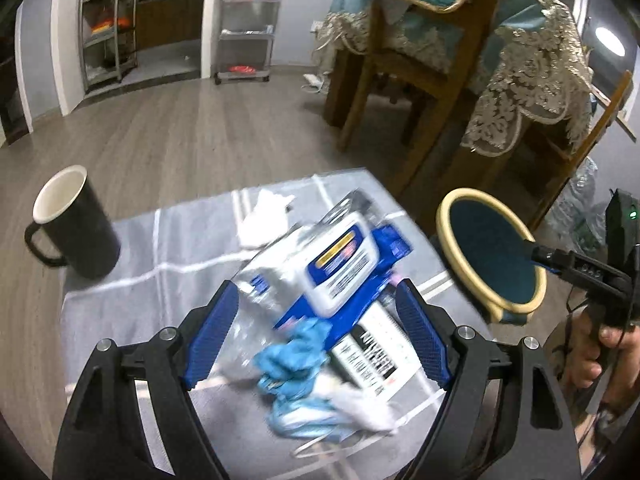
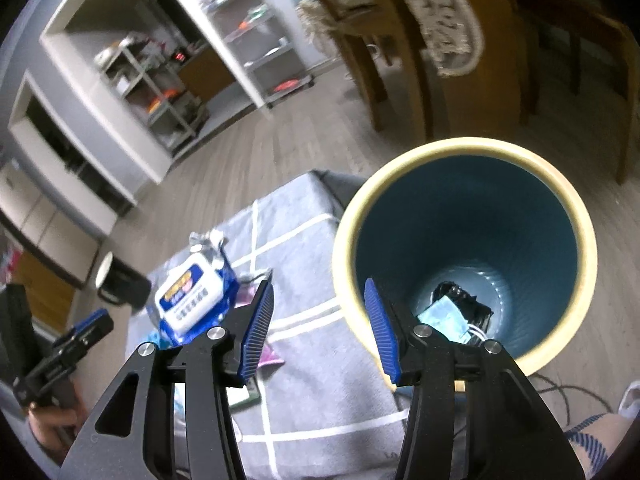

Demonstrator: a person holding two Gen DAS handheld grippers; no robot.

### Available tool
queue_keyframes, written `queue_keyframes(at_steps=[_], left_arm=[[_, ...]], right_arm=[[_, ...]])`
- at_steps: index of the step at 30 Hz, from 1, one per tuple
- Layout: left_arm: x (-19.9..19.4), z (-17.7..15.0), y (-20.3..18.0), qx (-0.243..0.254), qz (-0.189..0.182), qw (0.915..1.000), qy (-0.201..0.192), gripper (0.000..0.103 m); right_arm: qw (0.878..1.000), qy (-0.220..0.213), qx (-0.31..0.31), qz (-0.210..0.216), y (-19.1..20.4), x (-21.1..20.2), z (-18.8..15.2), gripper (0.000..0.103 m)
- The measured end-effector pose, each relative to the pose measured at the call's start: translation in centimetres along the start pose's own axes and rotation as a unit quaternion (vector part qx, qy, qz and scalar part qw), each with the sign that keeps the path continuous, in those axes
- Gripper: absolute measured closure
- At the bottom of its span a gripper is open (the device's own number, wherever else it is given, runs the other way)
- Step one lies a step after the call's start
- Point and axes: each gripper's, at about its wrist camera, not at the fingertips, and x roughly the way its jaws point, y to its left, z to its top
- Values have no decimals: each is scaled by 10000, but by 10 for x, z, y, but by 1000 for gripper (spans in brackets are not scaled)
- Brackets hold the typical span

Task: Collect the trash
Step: 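Grasp the blue glove with the left tool while the right tool grasps another blue mask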

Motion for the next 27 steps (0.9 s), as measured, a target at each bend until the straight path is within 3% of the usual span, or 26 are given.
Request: queue_keyframes(at_steps=[5, 9, 12, 14, 15, 20, 27], left_arm=[[18, -20, 13, -129, 68, 9990, 414, 26], [33, -26, 9, 42, 51, 9977, 672, 32], [42, -28, 6, 156, 184, 9965, 798, 44], [49, -30, 8, 115, 164, 9955, 925, 61], [49, -30, 9, 93, 157, 9953, 947, 65], [36, -27, 17, -117, 106, 9971, 741, 75], [10, -19, 33, -547, 87, 9978, 374, 76]], right_arm=[[9997, 128, -225, 9, 12, 4, -6, 53], [9996, 181, -239, 3, 12, 5, -7, 53], [9995, 193, -246, 8, 12, 5, -8, 53], [9993, 230, -286, 18, 13, 6, -9, 53], [9992, 256, -321, 25, 14, 6, -10, 53], [9974, 405, -594, 100, 31, 13, -19, 53], [9885, 718, -1294, 313, 71, 20, -44, 53]])
